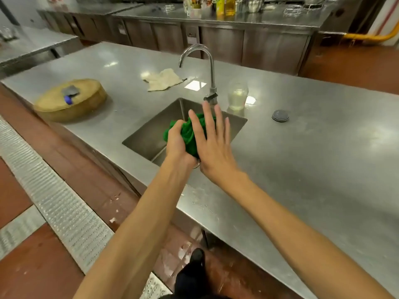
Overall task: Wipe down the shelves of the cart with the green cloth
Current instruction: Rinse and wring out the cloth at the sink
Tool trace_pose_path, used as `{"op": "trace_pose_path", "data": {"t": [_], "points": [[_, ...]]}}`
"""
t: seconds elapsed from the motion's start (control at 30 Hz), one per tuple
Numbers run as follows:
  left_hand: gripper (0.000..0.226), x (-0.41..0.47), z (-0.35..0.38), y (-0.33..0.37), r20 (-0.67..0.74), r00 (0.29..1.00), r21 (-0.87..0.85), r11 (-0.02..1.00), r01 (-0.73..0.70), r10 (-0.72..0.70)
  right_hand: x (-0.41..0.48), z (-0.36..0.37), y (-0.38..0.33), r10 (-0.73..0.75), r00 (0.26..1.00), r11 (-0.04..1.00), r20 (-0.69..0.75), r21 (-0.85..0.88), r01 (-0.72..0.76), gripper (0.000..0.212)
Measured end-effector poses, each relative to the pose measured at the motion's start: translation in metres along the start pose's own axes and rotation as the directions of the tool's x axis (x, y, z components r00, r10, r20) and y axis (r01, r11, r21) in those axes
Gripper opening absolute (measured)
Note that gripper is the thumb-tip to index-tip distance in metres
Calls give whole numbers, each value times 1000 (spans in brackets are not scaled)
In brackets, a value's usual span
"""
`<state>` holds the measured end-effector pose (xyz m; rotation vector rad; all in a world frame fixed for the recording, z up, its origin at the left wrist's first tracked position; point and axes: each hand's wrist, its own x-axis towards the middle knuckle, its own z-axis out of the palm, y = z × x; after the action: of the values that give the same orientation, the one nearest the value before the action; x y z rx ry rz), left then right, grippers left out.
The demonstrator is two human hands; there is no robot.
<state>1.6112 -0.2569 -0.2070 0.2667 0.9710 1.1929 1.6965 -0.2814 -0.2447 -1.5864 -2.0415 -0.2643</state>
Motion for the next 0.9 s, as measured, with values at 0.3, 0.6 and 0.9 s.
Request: {"op": "trace_pose_path", "data": {"t": [0.3, 0.6, 0.9], "points": [[15, 129, 39, 79, -57, 964, 270, 934, -236, 260, 147, 64, 26, 220, 974, 964, 62, 142, -226, 76], [34, 212, 44, 112, 202, 914, 422, 811, -405, 351, 220, 111, 45, 334, 900, 873, 278, 269, -407, 46], [23, 260, 44, 130, 427, 858, 473, 737, -482, 287, 240, 120, 49, 320, 761, 502, 565, 580, -641, 16]]}}
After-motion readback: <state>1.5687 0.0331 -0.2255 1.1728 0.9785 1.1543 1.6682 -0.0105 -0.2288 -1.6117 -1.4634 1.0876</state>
